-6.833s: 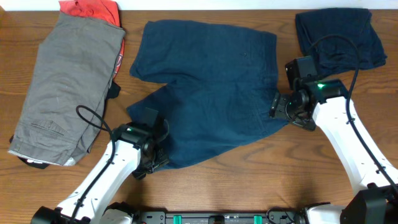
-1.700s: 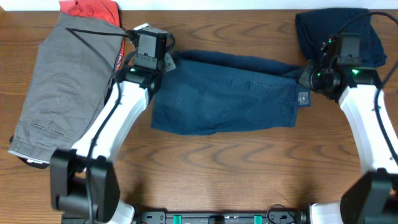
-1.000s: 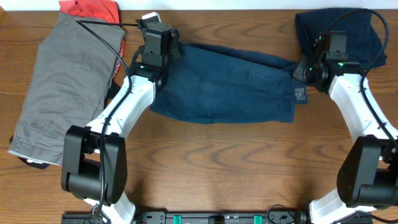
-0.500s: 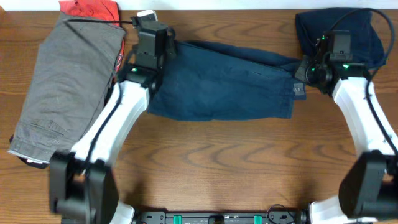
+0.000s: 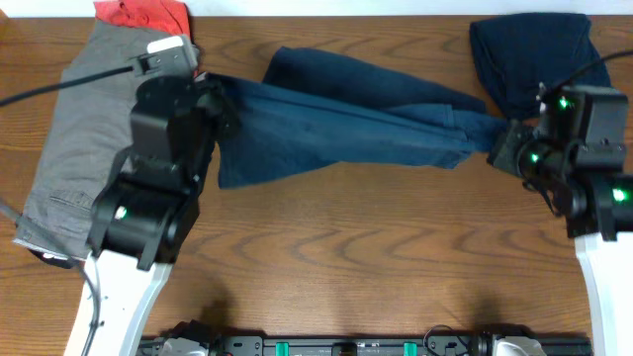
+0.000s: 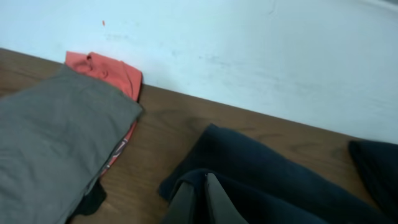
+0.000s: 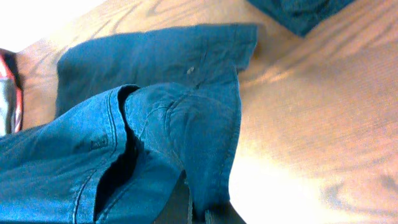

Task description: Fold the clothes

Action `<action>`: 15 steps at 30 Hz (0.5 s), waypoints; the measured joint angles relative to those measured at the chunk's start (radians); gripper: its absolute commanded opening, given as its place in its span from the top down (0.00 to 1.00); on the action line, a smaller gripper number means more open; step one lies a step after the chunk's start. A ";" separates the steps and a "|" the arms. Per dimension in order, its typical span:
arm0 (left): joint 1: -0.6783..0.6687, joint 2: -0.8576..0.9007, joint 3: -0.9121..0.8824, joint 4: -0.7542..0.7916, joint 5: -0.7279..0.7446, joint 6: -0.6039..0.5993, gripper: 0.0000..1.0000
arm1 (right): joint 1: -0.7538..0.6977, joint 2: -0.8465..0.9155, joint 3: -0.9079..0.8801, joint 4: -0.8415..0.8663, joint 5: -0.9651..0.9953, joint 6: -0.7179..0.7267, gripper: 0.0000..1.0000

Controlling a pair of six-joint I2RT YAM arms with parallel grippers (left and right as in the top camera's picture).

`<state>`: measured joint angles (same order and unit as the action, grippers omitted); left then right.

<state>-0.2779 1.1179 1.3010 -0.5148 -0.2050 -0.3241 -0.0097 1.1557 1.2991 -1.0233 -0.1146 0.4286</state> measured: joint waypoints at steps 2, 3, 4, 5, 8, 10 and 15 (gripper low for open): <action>0.000 -0.039 0.000 -0.018 0.004 0.000 0.94 | 0.000 -0.035 0.000 -0.035 -0.005 0.000 0.99; -0.001 -0.054 0.000 -0.023 0.006 0.000 0.94 | 0.000 -0.054 0.000 -0.049 -0.009 0.000 0.99; -0.001 -0.071 0.000 -0.029 0.009 0.000 0.94 | 0.000 -0.066 0.000 -0.057 -0.010 0.000 0.99; -0.001 -0.083 0.000 -0.032 0.012 0.000 0.94 | 0.000 -0.079 0.000 -0.064 -0.012 0.000 0.99; -0.001 -0.115 0.000 -0.044 0.016 0.000 0.94 | 0.000 -0.100 0.000 -0.077 -0.023 0.001 0.99; -0.001 -0.126 0.000 -0.057 0.016 -0.001 0.94 | 0.000 -0.102 0.000 -0.086 -0.028 0.004 0.99; -0.012 -0.119 0.000 -0.079 0.011 -0.001 0.94 | 0.000 -0.088 0.000 -0.089 -0.023 0.004 0.99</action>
<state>-0.2897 0.9985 1.3010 -0.5934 -0.1936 -0.3248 -0.0097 1.0676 1.2991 -1.1118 -0.1379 0.4328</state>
